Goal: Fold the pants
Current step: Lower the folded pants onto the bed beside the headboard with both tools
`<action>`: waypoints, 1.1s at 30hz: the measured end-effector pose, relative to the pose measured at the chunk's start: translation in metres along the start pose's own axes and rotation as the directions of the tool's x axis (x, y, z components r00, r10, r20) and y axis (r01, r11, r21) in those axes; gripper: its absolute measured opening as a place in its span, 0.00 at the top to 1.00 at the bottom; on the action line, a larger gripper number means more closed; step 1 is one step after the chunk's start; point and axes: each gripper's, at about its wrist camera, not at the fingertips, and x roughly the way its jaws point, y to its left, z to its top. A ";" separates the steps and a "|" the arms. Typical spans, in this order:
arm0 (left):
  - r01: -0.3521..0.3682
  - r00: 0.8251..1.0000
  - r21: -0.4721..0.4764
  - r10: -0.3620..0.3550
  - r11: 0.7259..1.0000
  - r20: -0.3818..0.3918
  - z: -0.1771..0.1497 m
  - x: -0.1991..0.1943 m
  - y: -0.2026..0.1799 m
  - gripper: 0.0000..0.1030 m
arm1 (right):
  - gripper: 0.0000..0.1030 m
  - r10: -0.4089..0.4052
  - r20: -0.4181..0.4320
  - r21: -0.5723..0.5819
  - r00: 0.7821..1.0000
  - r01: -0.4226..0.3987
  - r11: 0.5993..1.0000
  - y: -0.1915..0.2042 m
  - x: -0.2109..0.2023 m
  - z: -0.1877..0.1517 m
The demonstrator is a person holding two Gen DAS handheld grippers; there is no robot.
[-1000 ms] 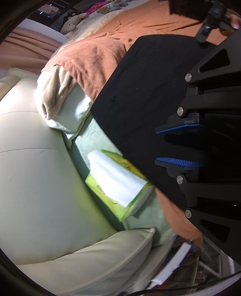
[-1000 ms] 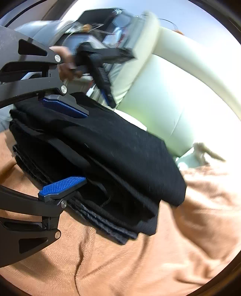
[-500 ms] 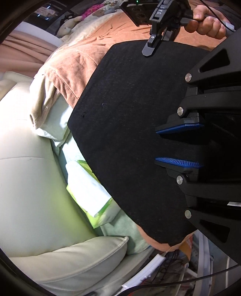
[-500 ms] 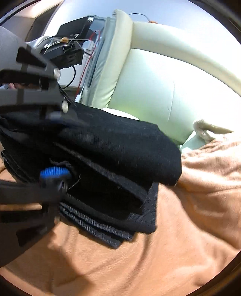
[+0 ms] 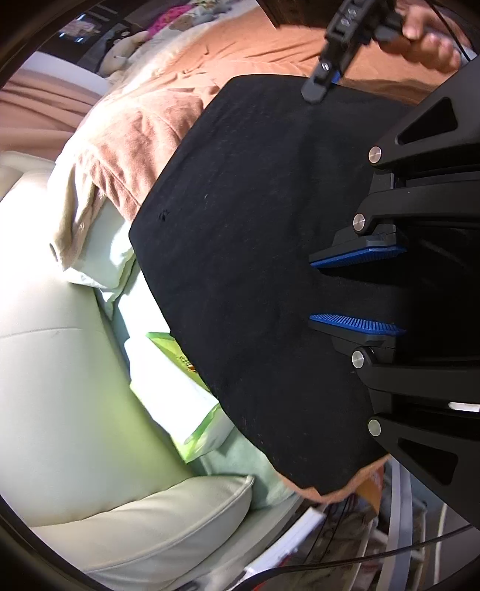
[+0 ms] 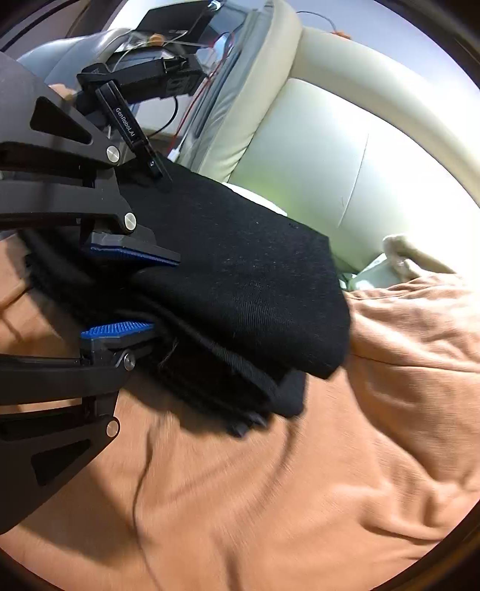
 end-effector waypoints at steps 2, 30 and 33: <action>0.010 1.000 -0.014 -0.010 1.000 -0.002 -0.003 -0.005 0.000 0.72 | 0.76 -0.038 0.003 -0.057 0.999 0.039 0.998 0.011 -0.014 -0.003; -0.122 0.992 -0.058 0.119 0.991 -0.051 -0.010 -0.015 0.047 0.72 | 0.76 -0.274 0.122 -0.508 0.954 0.297 0.808 0.045 0.015 0.027; -0.144 0.988 -0.063 0.140 0.988 -0.066 -0.011 -0.017 0.048 0.72 | 0.76 -0.348 0.155 -0.511 0.925 0.377 0.773 0.042 0.009 0.025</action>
